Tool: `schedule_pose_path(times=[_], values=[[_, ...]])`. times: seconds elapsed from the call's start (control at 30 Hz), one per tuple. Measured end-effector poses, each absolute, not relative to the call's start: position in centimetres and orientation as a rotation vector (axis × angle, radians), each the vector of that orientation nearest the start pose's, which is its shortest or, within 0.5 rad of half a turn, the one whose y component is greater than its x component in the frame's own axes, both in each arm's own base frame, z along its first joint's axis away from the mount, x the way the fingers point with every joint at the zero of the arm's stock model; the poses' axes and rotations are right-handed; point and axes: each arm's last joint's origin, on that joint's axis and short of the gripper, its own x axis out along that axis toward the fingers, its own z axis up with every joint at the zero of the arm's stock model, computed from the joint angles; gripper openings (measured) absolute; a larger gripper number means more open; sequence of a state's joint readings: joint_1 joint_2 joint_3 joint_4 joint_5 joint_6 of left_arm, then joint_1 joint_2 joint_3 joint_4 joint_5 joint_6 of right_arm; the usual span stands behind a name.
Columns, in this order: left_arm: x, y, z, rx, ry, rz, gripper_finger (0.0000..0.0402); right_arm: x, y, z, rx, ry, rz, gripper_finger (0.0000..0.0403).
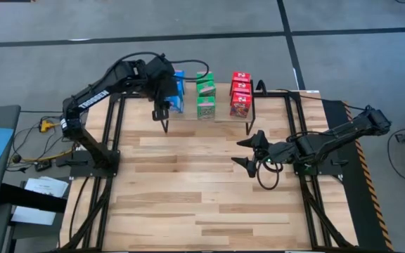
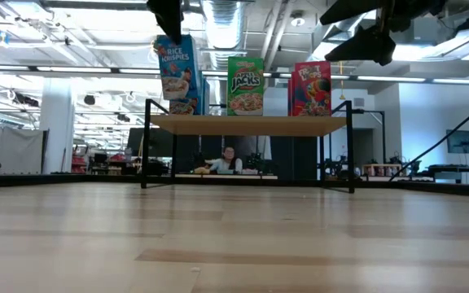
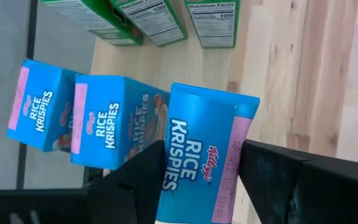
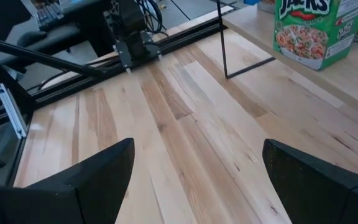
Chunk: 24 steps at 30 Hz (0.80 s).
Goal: Stack cereal on shelf
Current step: Put the blue cereal box on the shelf aligned with the blue cereal boxes
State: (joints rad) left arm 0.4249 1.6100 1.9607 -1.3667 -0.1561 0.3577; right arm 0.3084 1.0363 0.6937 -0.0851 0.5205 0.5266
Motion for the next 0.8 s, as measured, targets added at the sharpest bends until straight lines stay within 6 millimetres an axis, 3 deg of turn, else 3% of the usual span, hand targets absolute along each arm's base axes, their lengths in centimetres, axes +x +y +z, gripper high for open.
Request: schedule_pose_path(times=[0.8], values=[[28.7,14.6,40.2,0.142,1.144,0.316,0.0177,21.1,6.4,26.5,0.354,0.346,-0.264,0.0379]])
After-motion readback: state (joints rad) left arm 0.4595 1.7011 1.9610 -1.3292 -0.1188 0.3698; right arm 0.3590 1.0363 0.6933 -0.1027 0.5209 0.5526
